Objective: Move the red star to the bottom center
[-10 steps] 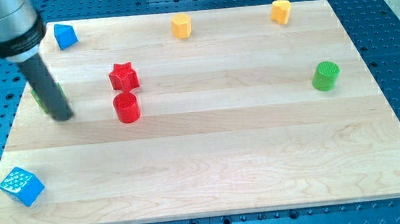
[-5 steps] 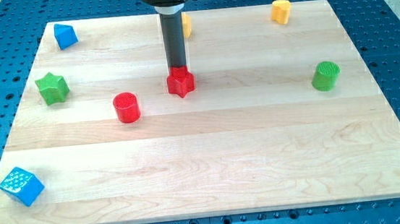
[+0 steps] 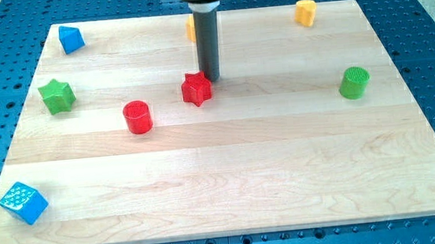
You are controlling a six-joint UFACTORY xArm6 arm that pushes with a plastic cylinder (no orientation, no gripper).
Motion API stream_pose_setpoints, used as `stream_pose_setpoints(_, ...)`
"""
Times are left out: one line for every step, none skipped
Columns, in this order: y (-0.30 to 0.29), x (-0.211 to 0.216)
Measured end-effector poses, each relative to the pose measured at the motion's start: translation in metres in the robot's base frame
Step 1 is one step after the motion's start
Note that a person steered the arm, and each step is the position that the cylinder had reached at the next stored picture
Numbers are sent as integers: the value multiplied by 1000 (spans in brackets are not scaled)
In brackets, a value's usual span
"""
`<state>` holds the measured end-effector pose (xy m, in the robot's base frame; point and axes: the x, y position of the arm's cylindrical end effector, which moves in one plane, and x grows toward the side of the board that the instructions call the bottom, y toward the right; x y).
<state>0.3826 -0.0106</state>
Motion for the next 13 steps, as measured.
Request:
stream_pose_setpoints(-3,90)
stream_pose_setpoints(-6,98)
stream_pose_setpoints(-18,50)
stream_pose_setpoints(-14,16)
stream_pose_setpoints(-48,-9)
stream_pose_setpoints(-34,43)
stream_pose_setpoints(8,97)
stream_pose_setpoints(9,65)
stream_pose_setpoints(-38,41)
stream_pose_setpoints(-56,69)
stream_pose_setpoints(-55,127)
stream_pose_setpoints(-64,115)
stream_pose_setpoints(-97,136)
